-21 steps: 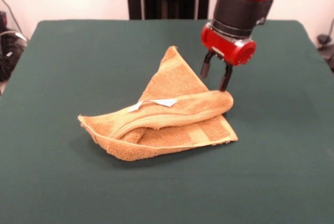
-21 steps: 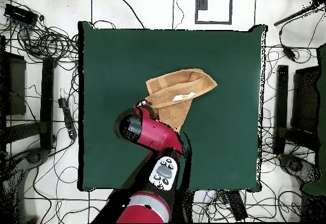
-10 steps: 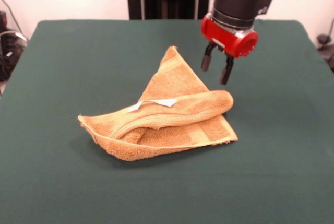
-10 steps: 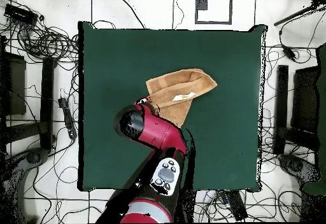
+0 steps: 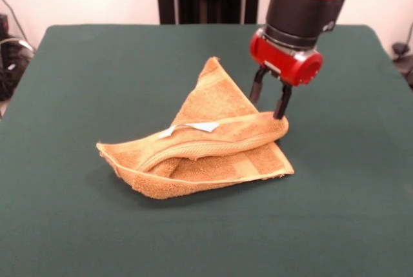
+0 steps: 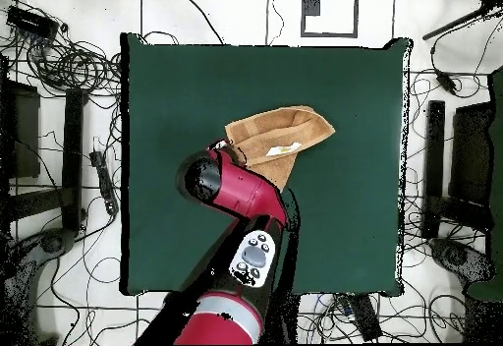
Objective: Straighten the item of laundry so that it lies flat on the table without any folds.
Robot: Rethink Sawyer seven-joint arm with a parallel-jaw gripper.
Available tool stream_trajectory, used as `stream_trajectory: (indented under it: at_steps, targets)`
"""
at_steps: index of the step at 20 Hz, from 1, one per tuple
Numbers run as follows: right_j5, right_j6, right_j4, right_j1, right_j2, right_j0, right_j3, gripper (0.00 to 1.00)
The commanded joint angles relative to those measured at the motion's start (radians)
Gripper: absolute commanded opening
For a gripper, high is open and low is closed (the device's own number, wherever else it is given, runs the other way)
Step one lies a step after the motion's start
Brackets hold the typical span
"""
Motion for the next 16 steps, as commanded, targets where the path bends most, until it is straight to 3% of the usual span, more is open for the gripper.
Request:
stream_trajectory:
  at_steps: [1, 6, 16]
  targets:
    - [0.093, 0.283, 0.086, 0.118, 0.003, 0.07, -0.086, 1.0]
    - [0.074, 0.268, 0.103, 0.128, 0.012, 0.067, -0.084, 1.0]
    - [0.155, 0.302, 0.126, 0.108, -0.027, 0.104, -0.08, 1.0]
